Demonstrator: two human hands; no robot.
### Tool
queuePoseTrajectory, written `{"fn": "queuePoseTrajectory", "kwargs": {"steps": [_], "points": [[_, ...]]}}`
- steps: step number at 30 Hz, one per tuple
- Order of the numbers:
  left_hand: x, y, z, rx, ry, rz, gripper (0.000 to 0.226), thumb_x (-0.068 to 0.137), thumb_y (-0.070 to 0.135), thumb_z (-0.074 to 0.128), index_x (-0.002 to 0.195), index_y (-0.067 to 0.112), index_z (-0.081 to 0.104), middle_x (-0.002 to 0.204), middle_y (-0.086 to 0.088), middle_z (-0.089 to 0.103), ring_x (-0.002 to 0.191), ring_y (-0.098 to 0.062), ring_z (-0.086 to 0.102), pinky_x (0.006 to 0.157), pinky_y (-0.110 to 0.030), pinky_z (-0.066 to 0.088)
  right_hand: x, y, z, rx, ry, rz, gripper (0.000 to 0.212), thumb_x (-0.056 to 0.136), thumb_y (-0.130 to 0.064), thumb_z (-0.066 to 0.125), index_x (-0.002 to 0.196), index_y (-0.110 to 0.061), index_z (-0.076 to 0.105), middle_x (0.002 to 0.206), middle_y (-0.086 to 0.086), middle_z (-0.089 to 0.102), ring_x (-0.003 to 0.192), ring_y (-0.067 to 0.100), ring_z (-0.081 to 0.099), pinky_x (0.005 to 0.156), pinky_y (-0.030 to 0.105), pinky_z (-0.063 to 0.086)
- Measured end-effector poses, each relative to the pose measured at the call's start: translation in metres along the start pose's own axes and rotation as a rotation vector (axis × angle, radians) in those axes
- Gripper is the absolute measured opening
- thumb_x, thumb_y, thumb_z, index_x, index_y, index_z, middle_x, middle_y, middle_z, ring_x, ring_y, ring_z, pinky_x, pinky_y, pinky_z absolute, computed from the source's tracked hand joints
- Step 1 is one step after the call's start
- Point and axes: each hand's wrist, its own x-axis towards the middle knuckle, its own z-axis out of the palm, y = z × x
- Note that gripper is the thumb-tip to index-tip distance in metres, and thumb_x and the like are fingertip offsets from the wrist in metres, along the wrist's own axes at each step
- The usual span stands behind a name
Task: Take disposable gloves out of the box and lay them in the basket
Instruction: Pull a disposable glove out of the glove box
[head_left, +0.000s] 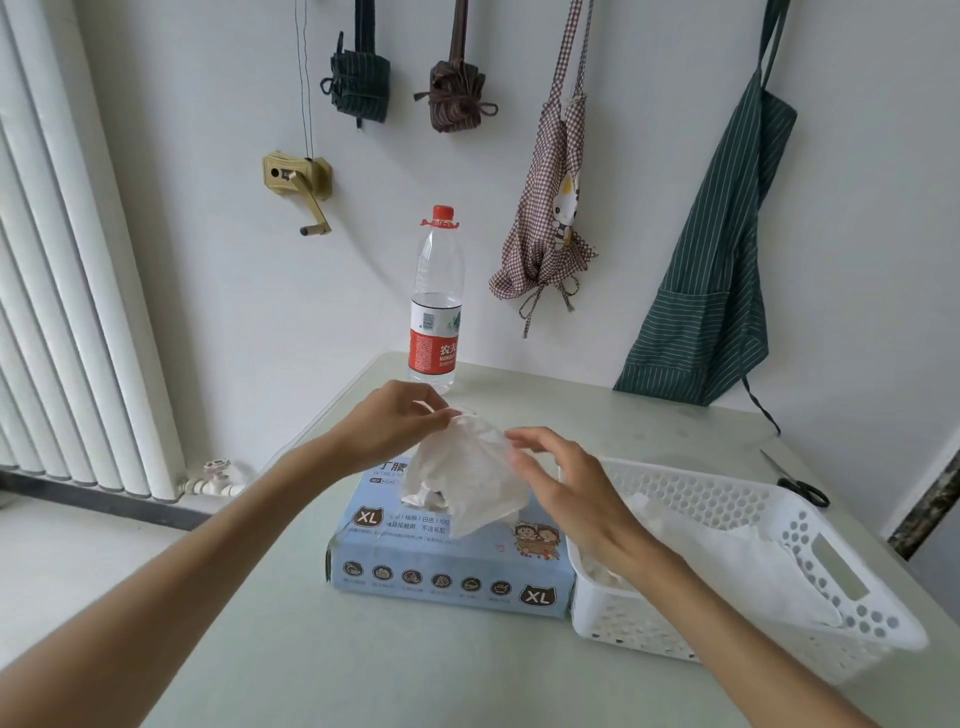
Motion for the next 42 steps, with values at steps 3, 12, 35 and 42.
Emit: {"fn": "queuePoseTrajectory", "kwargs": {"steps": [3, 12, 35, 42], "points": [[0.001, 0.010, 0.000, 0.017, -0.025, 0.005, 0.018, 0.092, 0.023, 0.060, 0.093, 0.008, 0.069, 0.082, -0.005, 0.070, 0.071, -0.015, 0.062, 0.074, -0.026, 0.048, 0.005, -0.015, 0.006, -0.017, -0.033, 0.070, 0.056, 0.068, -0.065, 0.068, 0.111, -0.028, 0.063, 0.109, -0.014, 0.060, 0.102, 0.005, 0.055, 0.087, 0.030, 0.046], [-0.014, 0.005, -0.014, 0.232, -0.368, -0.016, 0.021, 0.093, 0.025, 0.057, 0.111, 0.020, 0.067, 0.108, 0.008, 0.067, 0.103, -0.008, 0.063, 0.096, -0.030, 0.050, 0.003, -0.022, -0.053, 0.211, -0.197, 0.150, 0.021, 0.079, -0.006, 0.075, 0.095, -0.019, 0.073, 0.087, -0.002, 0.072, 0.073, -0.001, 0.064, 0.062, 0.009, 0.047], [-0.004, 0.059, 0.016, -0.073, -0.183, 0.132, 0.011, 0.081, 0.016, 0.073, 0.091, 0.012, 0.070, 0.083, -0.006, 0.075, 0.068, -0.010, 0.069, 0.065, -0.017, 0.053, -0.017, -0.003, -0.099, 0.583, -0.194, 0.366, 0.021, 0.071, -0.017, 0.073, 0.090, -0.010, 0.067, 0.072, -0.004, 0.066, 0.059, 0.003, 0.059, 0.053, 0.014, 0.048], [0.005, 0.070, 0.022, -0.094, -0.268, 0.144, 0.028, 0.092, 0.026, 0.059, 0.095, 0.001, 0.070, 0.091, -0.013, 0.072, 0.082, -0.016, 0.068, 0.075, -0.022, 0.056, -0.025, -0.001, -0.155, 0.253, -0.006, 0.241, 0.019, 0.074, -0.027, 0.076, 0.084, -0.016, 0.065, 0.063, -0.006, 0.059, 0.053, 0.002, 0.048, 0.047, 0.011, 0.038]]}}
